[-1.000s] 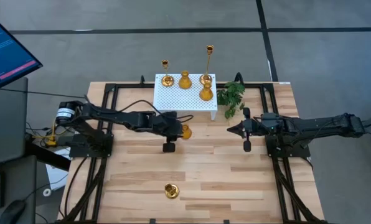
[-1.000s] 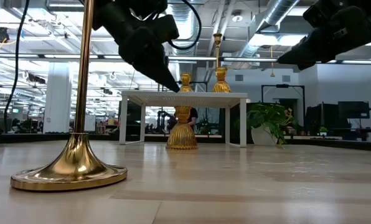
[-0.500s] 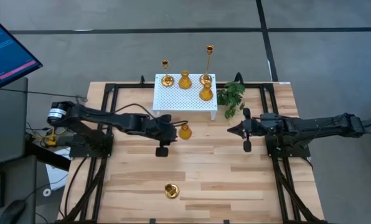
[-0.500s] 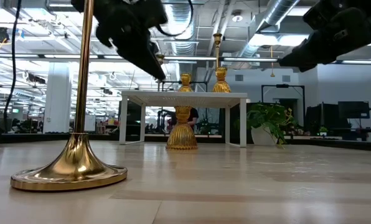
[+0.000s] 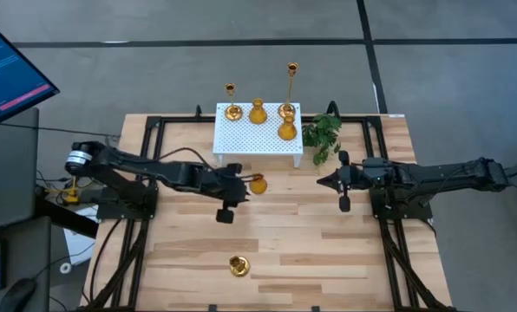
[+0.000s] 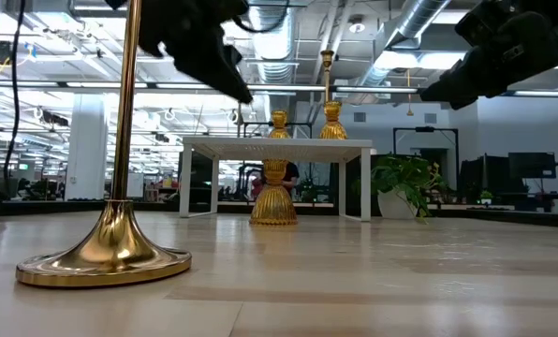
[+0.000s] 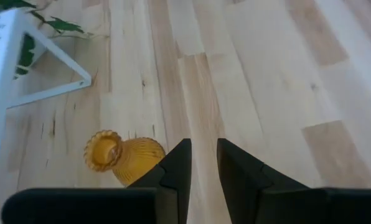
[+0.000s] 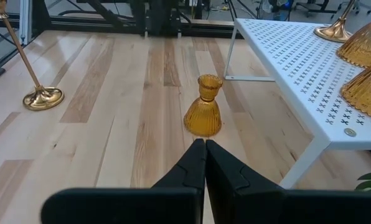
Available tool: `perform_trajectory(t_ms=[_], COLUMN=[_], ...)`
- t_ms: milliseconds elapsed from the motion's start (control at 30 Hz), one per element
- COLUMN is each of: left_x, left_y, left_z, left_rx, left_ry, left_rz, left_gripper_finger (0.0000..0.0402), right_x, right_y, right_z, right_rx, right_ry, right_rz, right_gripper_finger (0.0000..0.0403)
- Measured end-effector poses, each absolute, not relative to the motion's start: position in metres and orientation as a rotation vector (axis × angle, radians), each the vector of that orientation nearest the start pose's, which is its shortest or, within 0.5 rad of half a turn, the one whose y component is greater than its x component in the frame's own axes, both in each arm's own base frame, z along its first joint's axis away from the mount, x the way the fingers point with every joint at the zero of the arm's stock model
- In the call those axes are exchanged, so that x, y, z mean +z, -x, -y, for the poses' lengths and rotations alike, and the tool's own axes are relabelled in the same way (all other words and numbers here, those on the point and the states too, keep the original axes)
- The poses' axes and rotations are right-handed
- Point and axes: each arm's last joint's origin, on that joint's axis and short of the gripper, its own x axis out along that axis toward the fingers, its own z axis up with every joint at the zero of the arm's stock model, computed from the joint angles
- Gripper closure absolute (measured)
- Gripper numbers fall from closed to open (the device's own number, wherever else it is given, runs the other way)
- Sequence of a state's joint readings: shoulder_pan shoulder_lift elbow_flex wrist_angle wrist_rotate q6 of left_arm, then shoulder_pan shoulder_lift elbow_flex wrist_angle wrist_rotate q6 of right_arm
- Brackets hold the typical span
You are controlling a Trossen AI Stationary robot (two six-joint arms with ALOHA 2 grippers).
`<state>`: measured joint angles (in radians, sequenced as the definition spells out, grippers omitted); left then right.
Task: Pick & Place candle stick holders
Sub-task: Put the gold vase on the shelf
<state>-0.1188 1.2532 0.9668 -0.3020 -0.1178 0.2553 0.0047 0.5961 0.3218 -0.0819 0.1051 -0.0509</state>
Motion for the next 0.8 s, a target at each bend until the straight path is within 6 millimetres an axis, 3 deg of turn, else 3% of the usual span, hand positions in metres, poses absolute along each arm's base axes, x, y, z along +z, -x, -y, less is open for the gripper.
perform_trajectory(t_ms=[300,800], left_x=[0.25,0.248], left_y=[-0.298,-0.311], left_z=[0.023,0.012], left_rx=[0.201,0.14], left_ry=[-0.519,-0.502], left_rz=[-0.725,-0.658], left_gripper_finger=[0.0325,0.0325], right_x=[0.209,0.209], right_y=[-0.144,-0.144], right_z=[0.002,0.002], right_rx=[-0.09,-0.09], right_ry=[0.07,0.07], right_rz=[-0.36,-0.362], right_gripper_finger=[0.0403,0.0403])
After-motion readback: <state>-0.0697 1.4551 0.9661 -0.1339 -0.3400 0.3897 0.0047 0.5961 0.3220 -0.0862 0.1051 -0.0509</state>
